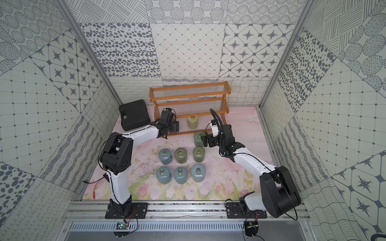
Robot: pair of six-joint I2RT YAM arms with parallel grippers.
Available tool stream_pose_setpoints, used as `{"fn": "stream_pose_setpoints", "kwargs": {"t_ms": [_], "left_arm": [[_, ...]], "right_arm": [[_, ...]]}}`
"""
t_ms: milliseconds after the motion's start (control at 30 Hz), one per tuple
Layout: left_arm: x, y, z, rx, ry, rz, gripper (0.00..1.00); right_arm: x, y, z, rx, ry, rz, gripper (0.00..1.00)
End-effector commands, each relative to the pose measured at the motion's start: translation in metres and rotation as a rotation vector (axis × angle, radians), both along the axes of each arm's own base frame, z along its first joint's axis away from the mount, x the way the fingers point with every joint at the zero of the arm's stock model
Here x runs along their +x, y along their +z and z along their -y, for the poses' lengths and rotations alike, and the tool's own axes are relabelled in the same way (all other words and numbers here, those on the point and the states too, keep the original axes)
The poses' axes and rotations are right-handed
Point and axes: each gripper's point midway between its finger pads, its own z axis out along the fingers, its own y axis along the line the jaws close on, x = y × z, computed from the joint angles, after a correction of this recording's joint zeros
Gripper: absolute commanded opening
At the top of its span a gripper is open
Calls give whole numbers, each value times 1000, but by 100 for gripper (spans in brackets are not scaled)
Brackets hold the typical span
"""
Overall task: Remove the tea canisters from the shelf
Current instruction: Pick up the tea canister from the shelf.
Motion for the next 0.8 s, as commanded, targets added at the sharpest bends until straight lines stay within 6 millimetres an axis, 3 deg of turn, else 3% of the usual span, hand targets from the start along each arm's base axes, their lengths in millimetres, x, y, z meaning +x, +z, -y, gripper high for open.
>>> {"fn": "stream_pose_setpoints", "kwargs": {"t_ms": [0,767], "left_arm": [[5,36,10,-69,-47,96,77],[-60,32,8,-71,-60,59,74]], "right_arm": [[2,6,-1,21,3,33,99],[0,1,-4,40,14,25,99]]}}
